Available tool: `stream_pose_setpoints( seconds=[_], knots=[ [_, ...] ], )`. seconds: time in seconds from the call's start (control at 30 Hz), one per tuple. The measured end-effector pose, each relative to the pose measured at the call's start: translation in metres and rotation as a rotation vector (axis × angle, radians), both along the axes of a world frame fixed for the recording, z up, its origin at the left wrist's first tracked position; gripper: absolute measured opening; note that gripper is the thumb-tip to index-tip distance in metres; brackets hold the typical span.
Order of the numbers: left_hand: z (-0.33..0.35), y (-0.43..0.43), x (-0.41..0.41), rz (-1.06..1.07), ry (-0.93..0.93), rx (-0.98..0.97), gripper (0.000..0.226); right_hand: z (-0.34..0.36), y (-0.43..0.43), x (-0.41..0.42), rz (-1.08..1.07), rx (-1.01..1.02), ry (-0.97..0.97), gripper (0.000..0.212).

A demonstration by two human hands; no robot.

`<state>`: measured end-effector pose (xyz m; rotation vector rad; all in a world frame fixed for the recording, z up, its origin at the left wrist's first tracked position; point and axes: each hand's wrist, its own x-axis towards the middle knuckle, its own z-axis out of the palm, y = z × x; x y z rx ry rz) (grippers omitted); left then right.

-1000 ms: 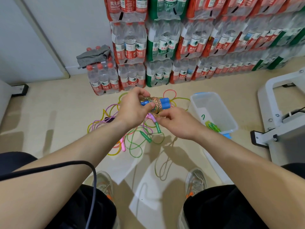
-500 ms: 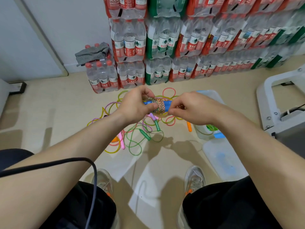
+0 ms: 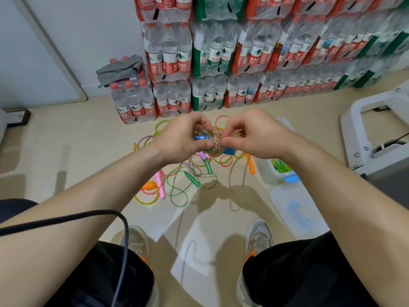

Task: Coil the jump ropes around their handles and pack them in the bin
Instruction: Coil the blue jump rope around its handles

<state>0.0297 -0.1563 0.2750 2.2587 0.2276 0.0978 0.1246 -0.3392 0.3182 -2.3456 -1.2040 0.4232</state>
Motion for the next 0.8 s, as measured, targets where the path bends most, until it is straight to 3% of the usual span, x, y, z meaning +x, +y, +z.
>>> stream_pose_setpoints(
  seconds=[0.3, 0.53, 0.6, 0.8],
  knots=[
    [0.022, -0.003, -0.008, -0.293, 0.138, -0.495, 0.029, -0.018, -0.01, 0.013, -0.083, 0.359, 0.686, 0.012],
    [0.021, 0.002, -0.014, -0.25, 0.14, -0.839, 0.028, -0.04, 0.0, 0.0, -0.211, 0.512, 1.073, 0.028],
    [0.018, 0.004, -0.014, -0.182, 0.103, -0.926, 0.028, -0.041, 0.002, -0.003, -0.28, 0.515, 1.072, 0.016],
    [0.013, -0.002, -0.01, 0.152, 0.039, -1.128, 0.024, -0.045, 0.013, -0.014, -0.418, 0.494, 0.922, 0.031]
  ],
)
